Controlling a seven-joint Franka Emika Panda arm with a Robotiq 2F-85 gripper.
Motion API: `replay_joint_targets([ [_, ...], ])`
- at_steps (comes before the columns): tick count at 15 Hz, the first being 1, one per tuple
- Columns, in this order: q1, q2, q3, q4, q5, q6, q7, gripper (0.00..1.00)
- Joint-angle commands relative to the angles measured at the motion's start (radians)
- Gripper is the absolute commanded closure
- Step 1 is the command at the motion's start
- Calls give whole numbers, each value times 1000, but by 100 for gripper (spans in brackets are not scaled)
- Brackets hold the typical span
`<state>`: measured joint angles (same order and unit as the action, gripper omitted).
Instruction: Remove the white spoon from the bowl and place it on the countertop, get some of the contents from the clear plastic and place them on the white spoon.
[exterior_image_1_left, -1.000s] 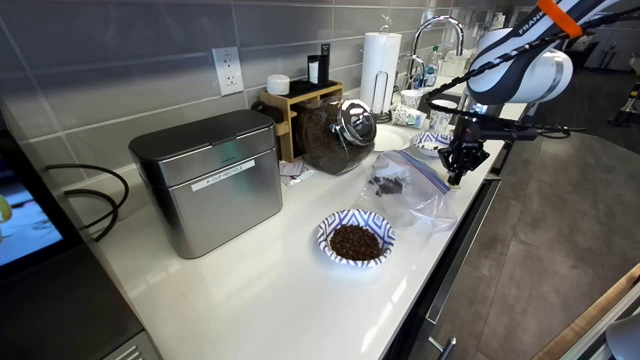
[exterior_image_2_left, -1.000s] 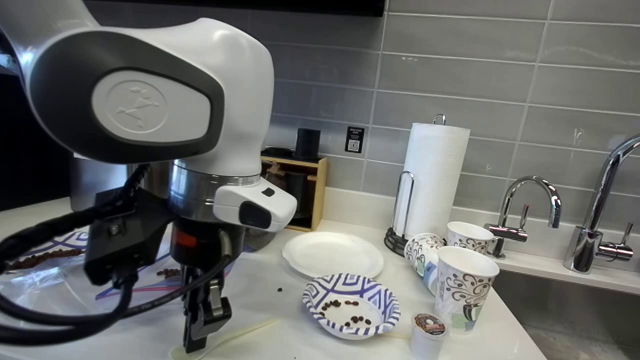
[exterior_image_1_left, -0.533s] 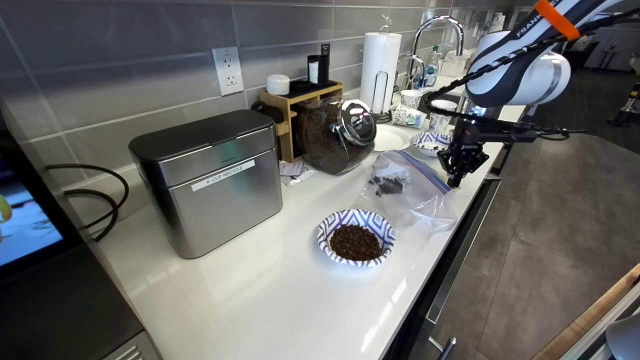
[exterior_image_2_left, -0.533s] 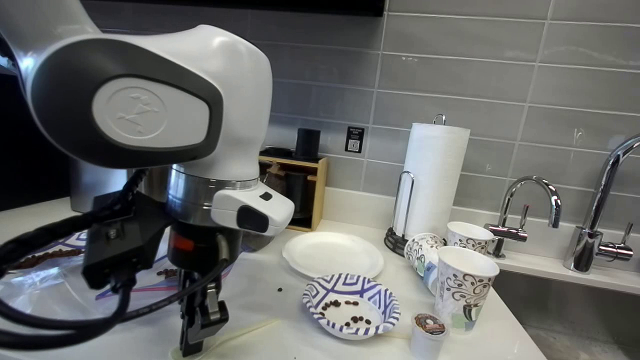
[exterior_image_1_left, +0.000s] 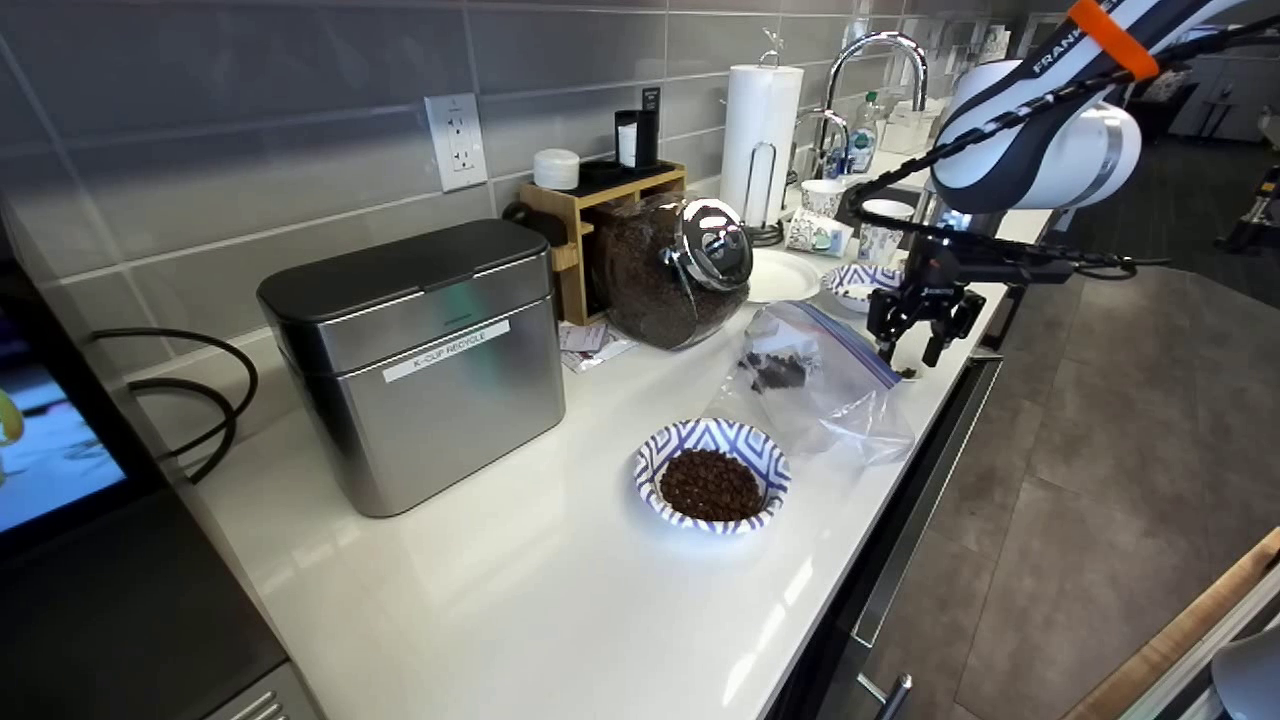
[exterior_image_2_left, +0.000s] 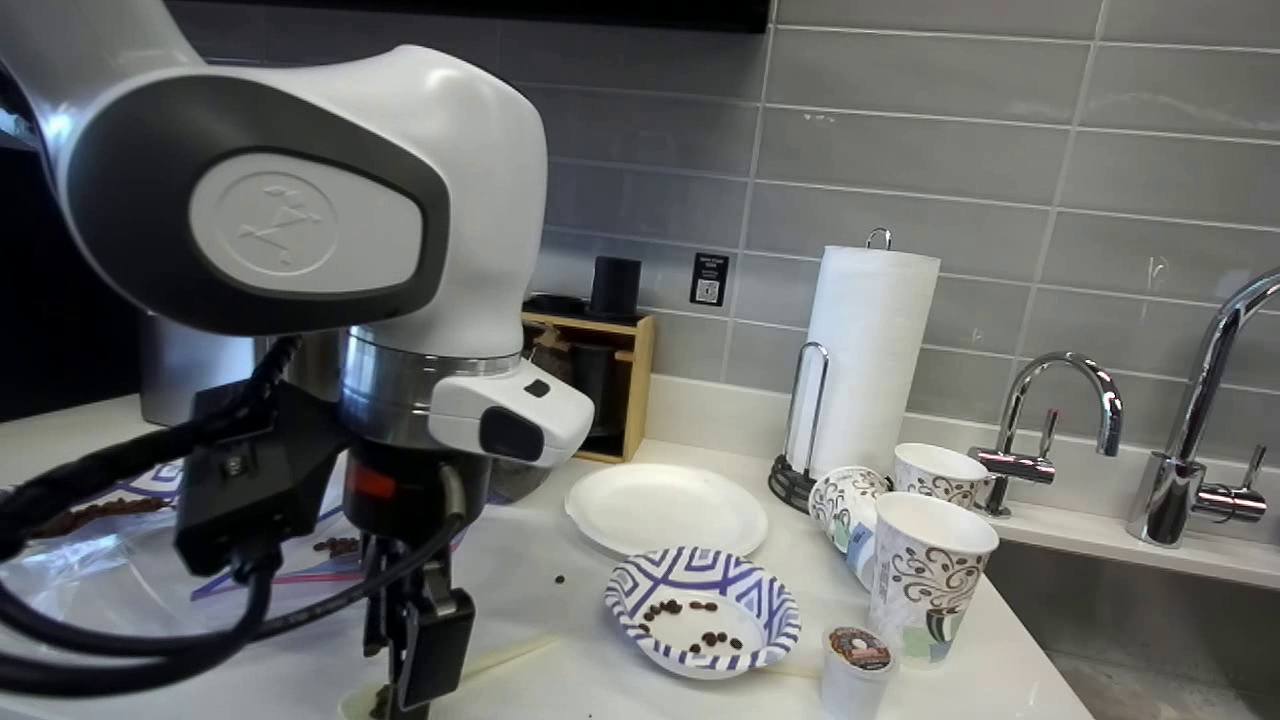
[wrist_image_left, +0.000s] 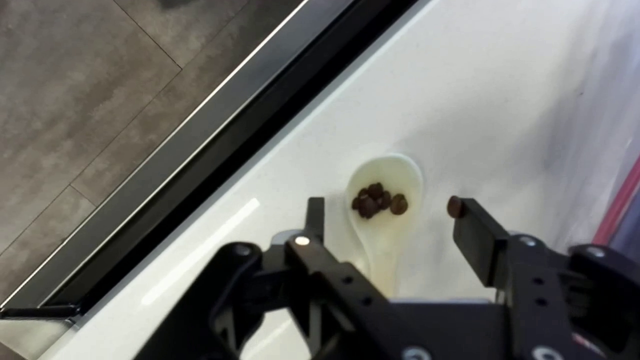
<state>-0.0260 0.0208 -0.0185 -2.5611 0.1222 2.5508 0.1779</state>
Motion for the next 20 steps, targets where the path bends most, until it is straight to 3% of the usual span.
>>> replay_joint_targets([
  [1,1,2,-5,-1,-23,21,26,1],
  [13,-2,-15,-9,12,-5,-9,-12,0],
  [20,-19,-115,-30,22,8,-100,-161,0],
])
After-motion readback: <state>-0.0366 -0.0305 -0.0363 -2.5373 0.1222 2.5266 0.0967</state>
